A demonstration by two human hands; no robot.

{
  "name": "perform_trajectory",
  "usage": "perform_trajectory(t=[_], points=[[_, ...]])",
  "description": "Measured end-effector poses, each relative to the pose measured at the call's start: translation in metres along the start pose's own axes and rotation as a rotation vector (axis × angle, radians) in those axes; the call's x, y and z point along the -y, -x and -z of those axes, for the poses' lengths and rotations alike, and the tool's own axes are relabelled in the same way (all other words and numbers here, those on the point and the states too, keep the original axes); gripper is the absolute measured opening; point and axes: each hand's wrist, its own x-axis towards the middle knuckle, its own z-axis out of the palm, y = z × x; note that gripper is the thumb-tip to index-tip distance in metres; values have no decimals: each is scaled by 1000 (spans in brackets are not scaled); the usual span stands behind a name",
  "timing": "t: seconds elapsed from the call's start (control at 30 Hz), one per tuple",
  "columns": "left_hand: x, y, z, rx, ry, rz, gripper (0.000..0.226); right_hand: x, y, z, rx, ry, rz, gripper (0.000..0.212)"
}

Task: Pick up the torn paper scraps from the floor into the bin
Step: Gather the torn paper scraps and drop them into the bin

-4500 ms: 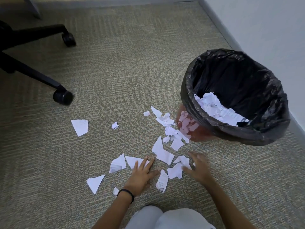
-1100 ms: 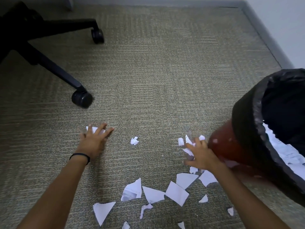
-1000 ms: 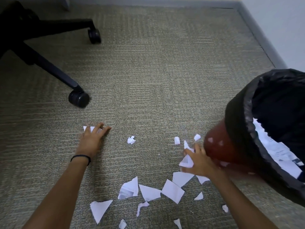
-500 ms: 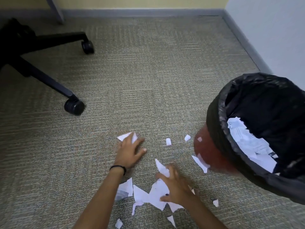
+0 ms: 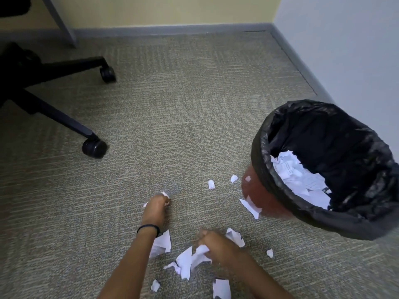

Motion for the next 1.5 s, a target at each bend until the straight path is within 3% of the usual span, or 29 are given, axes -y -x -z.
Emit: perform_trajectory(t=[0.1,0.23,0.43,0.57,0.63,0.73,0.83,0.93,1.07,1.2,1.37,1.43,1.5], points=[[-17,4,16,-5,181,71,13,9,13,26,-203,-53,-21,20],[-65,9,53,-137,446,50,16,27,38,67,-490,-171,14,19],[-164,20,122,-253,646,-217,16,59,117,129,-868,-349,74,7],[-232,43,146,-345,735,-459,14,54,184,150,-1280,-334,100,7],[-262,58,145,-327,724,-564,14,33,206,153,-1467,-266,1,8],[-295,73,127,-222,623,-726,18,-6,223,151,-1604,-264,-179,7],[-297,76,89,-17,289,-788,24,-32,219,135,-1548,-315,-294,10],[-283,74,55,-176,-132,-876,44,-42,206,119,-1316,-281,-475,16],[-277,70,54,-170,-108,-896,49,-29,193,124,-1030,-102,-685,30],[-273,65,61,-65,-78,-886,60,-33,184,129,-845,85,-735,50],[-253,63,60,-45,-21,-928,62,-42,183,132,-831,49,-738,50],[-218,70,53,-80,25,-841,65,-43,181,132,-892,67,-729,49],[-165,80,37,-85,21,-646,66,-42,181,131,-961,92,-691,46]])
